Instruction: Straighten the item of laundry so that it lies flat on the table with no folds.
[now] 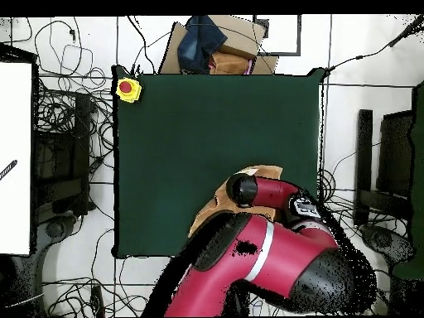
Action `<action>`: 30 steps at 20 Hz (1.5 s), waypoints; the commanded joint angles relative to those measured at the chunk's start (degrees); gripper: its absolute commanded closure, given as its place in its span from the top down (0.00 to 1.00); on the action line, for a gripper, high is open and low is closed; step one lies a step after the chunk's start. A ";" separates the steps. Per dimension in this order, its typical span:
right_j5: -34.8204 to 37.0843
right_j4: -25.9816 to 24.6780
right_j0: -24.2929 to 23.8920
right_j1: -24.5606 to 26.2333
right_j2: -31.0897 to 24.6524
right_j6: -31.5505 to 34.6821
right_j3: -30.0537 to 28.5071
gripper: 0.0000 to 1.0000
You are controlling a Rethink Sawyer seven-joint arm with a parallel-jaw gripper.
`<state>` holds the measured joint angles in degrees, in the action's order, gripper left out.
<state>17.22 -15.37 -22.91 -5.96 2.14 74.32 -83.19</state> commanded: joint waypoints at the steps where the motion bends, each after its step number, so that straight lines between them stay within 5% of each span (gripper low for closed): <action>1: 7.99 -7.09 -4.52 1.14 -2.39 -5.67 -1.90 1.00; 16: 9.28 -16.68 -14.10 0.11 -8.24 -10.00 -2.89 1.00; 21: 1.93 -16.27 -13.14 2.45 -9.81 -0.86 -1.43 1.00; 27: 1.03 -15.72 -11.72 1.06 -10.21 1.25 -2.48 1.00; 30: -4.86 -14.35 -9.22 -1.03 -8.38 8.25 -5.47 1.00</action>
<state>19.47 -28.47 -36.55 -7.62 -0.46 74.32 -84.11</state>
